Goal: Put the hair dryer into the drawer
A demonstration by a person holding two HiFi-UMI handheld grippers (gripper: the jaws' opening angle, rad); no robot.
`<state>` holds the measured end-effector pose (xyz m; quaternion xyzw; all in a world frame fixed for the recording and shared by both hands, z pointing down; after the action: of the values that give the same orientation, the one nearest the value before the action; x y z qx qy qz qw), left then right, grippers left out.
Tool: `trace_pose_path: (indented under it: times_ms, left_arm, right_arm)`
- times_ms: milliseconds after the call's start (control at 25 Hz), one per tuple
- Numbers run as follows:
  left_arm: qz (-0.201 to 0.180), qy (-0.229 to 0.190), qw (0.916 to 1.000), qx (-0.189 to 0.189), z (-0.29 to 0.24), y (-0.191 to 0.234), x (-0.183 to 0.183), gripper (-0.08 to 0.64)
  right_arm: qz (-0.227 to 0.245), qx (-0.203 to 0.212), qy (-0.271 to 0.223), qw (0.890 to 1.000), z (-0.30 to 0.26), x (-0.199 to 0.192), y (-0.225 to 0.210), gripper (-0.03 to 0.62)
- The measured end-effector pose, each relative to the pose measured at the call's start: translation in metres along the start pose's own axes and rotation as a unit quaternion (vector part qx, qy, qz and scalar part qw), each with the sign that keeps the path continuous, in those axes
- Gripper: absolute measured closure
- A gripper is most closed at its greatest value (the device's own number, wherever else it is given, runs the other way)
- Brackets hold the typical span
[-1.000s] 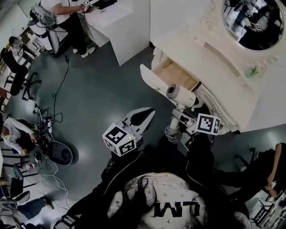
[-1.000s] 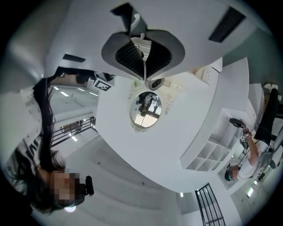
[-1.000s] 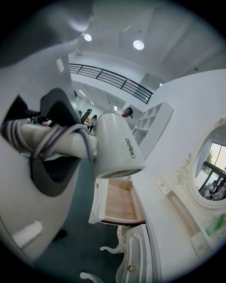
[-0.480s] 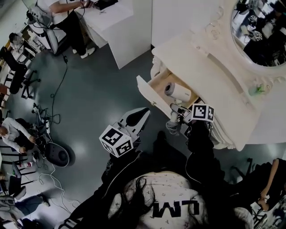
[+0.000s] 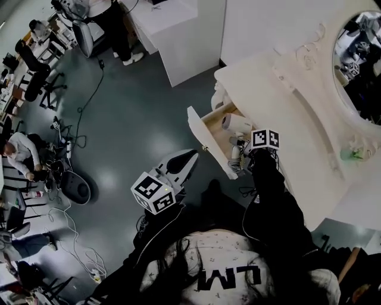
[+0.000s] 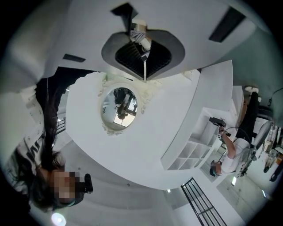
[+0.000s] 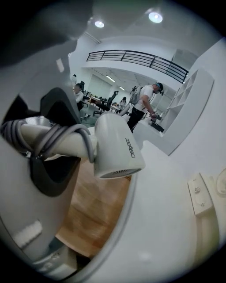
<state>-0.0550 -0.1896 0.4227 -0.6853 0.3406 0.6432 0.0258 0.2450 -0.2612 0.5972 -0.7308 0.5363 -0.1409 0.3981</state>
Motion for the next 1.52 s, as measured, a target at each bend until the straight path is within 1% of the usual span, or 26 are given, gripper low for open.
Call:
trace_pose_path:
  times_ms: [240,400,520,760,1000,1080,1200,1280,1400,1440,1520]
  left_arm:
    - [0.012,-0.003,0.9988,0.048,-0.004,0.007,-0.004,0.566]
    - [0.013,-0.002,0.9978,0.066,-0.005,0.009,-0.004,0.566]
    - [0.016,0.001,0.9971,0.075,-0.007,0.011,-0.005,0.566]
    - [0.022,0.009,0.9959,0.087,-0.009,0.016,-0.007,0.566]
    - [0.028,0.019,0.9945,0.1,-0.01,0.023,-0.011,0.566]
    - [0.03,0.021,0.9941,0.102,-0.01,0.023,-0.012,0.566]
    - [0.033,0.025,0.993,0.111,-0.007,0.026,-0.012,0.566]
    - [0.034,0.027,0.9923,0.116,-0.004,0.029,-0.012,0.566]
    - [0.035,0.028,0.9917,0.121,-0.002,0.032,-0.011,0.566]
    - [0.036,0.028,0.9915,0.122,-0.002,0.033,-0.011,0.566]
    - [0.038,0.029,0.9911,0.124,-0.002,0.036,-0.013,0.566]
  right_arm:
    - [0.032,-0.027,0.061,0.997,-0.044,0.03,-0.024,0.374]
    - [0.052,-0.049,0.089,0.993,-0.063,0.035,-0.037,0.374]
    - [0.051,-0.067,0.101,0.991,-0.075,0.034,-0.049,0.374]
    - [0.034,-0.101,0.103,0.989,-0.088,0.031,-0.074,0.374]
    - [0.043,-0.146,0.089,0.984,-0.097,0.037,-0.089,0.374]
    - [0.045,-0.15,0.084,0.984,-0.098,0.037,-0.095,0.374]
    - [0.047,-0.141,0.075,0.986,-0.102,0.034,-0.099,0.374]
    - [0.055,-0.151,0.066,0.985,-0.105,0.033,-0.099,0.373]
    - [0.08,-0.19,0.063,0.976,-0.108,0.031,-0.097,0.371]
    - [0.088,-0.195,0.063,0.975,-0.109,0.031,-0.095,0.362]
    - [0.094,-0.19,0.06,0.975,-0.107,0.031,-0.09,0.323]
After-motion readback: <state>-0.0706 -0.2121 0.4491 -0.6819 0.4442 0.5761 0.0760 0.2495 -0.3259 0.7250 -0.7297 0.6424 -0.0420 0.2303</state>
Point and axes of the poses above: the fingertips, and each gripper's own axes: z backward along the fingers, y to its left, x out of its top, the point moved 9 cm from there along z, backward along the fingers, and after that the axes turned 2 degrees about y, right-handed, at the moved point
